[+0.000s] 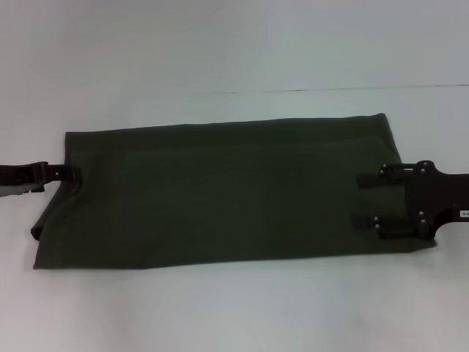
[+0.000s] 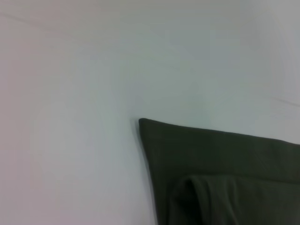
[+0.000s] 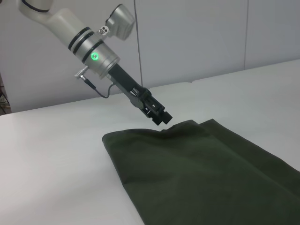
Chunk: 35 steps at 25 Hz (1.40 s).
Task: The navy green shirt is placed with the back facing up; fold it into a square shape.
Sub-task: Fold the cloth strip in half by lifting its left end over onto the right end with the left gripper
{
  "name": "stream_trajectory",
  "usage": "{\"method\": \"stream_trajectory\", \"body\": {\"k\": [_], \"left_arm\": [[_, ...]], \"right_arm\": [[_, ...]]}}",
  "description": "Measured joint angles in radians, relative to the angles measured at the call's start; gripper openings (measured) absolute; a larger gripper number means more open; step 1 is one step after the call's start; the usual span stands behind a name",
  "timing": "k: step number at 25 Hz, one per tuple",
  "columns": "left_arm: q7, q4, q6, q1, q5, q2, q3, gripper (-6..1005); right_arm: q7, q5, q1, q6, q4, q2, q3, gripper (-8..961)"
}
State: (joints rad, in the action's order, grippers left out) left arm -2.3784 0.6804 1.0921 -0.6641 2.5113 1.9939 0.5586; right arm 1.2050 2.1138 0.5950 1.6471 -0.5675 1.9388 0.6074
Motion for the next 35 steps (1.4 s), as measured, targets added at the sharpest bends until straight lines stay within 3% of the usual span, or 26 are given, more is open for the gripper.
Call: {"method": "stream_trajectory", "body": {"k": [35], "left_arm": [[-0.002, -0.065, -0.062, -0.017, 0.027, 0.006, 0.021, 879]], "right_arm": [[0.004, 0.000, 0.008, 0.000, 0.000, -0.003, 0.012, 769]]}}
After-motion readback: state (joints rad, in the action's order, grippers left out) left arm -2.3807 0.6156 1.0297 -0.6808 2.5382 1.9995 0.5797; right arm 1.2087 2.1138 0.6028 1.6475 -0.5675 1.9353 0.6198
